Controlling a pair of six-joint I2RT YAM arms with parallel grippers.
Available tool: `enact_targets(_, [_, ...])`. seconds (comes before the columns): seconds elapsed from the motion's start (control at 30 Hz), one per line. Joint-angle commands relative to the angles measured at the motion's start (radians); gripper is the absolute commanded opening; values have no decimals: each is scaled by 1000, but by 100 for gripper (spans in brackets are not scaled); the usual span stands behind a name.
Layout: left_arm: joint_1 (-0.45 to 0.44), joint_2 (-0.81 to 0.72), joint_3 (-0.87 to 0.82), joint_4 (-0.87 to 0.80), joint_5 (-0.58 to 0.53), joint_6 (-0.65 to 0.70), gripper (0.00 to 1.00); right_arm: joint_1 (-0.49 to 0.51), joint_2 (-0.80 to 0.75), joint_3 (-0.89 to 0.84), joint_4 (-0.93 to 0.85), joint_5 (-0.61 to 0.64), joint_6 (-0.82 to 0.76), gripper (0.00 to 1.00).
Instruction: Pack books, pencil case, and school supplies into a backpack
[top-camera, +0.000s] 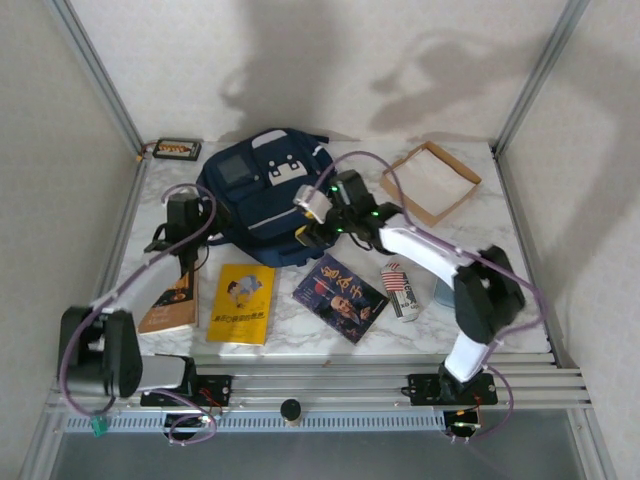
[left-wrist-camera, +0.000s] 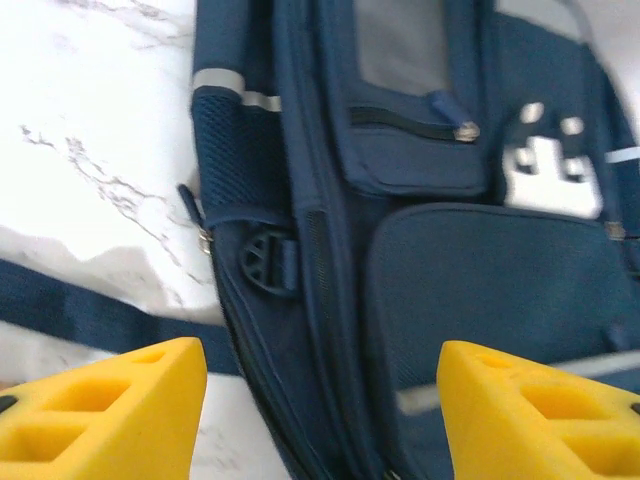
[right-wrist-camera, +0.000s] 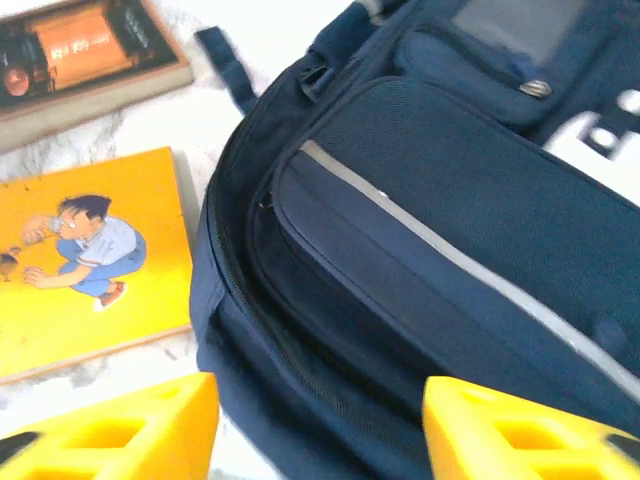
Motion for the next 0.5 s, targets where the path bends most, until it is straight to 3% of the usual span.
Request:
enact_targets(0.0, [-102, -104, -75, -79, 69, -142, 65, -57, -155, -143, -11, -35, 346, 63])
enact_targets(0.13, [-324, -228, -163, -126, 36, -333, 69, -74, -297, -323, -25, 59, 594, 71])
enact_targets(0.2, [-447, -284, -215, -115, 16, -444, 72, -74, -341, -401, -28, 110, 692, 80])
enact_targets(0.33, [-687, -345, -291, -116, -90, -654, 75, -77, -358, -479, -54, 129, 756, 81])
enact_targets(0.47, [-879, -295, -362, 9, -137, -830, 77, -77, -317, -502, -58, 91, 773, 83])
